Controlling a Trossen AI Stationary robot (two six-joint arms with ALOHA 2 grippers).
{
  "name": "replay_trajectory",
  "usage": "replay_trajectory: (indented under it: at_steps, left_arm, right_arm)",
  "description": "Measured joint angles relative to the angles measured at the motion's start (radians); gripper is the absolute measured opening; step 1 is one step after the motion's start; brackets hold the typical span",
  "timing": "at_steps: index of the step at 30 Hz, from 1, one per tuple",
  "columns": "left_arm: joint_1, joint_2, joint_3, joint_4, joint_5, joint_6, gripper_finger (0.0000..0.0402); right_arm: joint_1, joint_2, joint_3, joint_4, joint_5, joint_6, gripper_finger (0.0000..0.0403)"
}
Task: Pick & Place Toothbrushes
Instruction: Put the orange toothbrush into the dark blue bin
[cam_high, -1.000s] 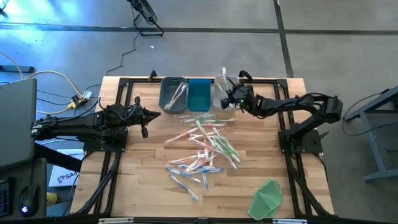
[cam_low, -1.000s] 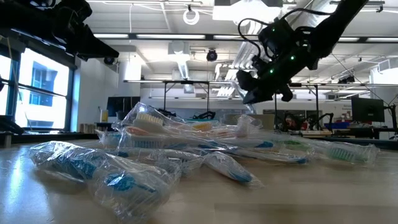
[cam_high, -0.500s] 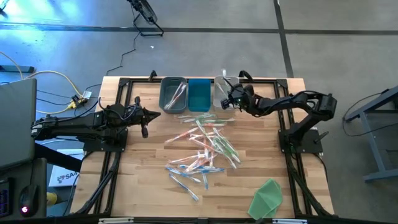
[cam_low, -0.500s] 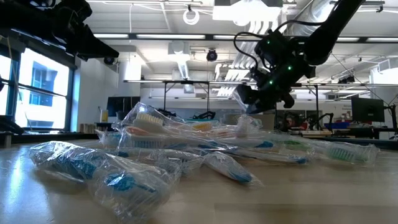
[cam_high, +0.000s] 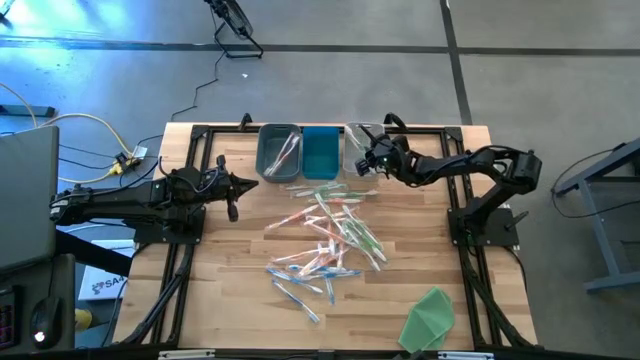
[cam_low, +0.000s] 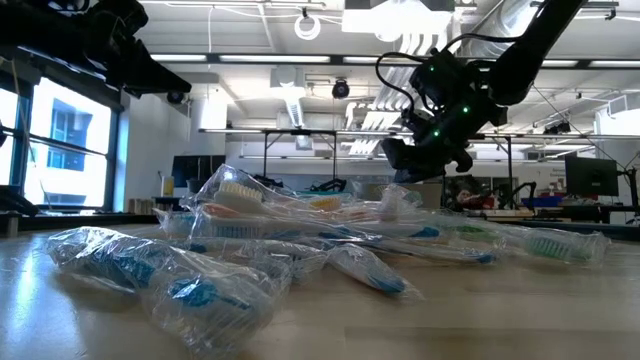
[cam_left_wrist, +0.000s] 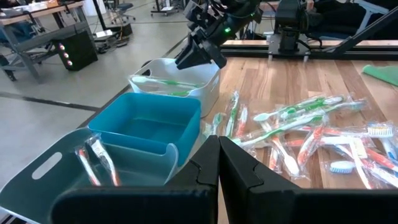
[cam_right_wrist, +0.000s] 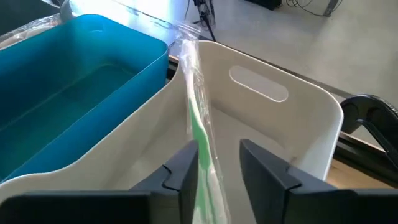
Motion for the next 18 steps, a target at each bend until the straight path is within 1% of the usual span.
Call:
replay_trajectory:
  at_steps: [4, 7, 10, 13, 18]
  left_arm:
    - [0.0, 0.0, 0.0, 0.0, 0.0, 0.0, 0.0]
    - [0.0, 0.0, 0.0, 0.0, 0.0, -0.002, 0.0]
    - [0.0, 0.0, 0.0, 0.0, 0.0, -0.002, 0.0]
    - [0.0, 0.0, 0.0, 0.0, 0.0, -0.002, 0.0]
    - [0.0, 0.0, 0.0, 0.0, 0.0, -0.002, 0.0]
  right_arm:
    - [0.0, -0.007, 0.0, 0.001, 0.001, -0.005, 0.0149]
    - [0.005, -0.04, 0.0, 0.005, 0.001, -0.006, 0.0159]
    - [0.016, -0.089, 0.0, 0.003, 0.0, -0.026, 0.0158]
    - [0.032, -0.149, 0.0, 0.004, 0.0, -0.077, 0.0151]
    - [0.064, -0.241, 0.0, 0.004, 0.0, -0.111, 0.0138]
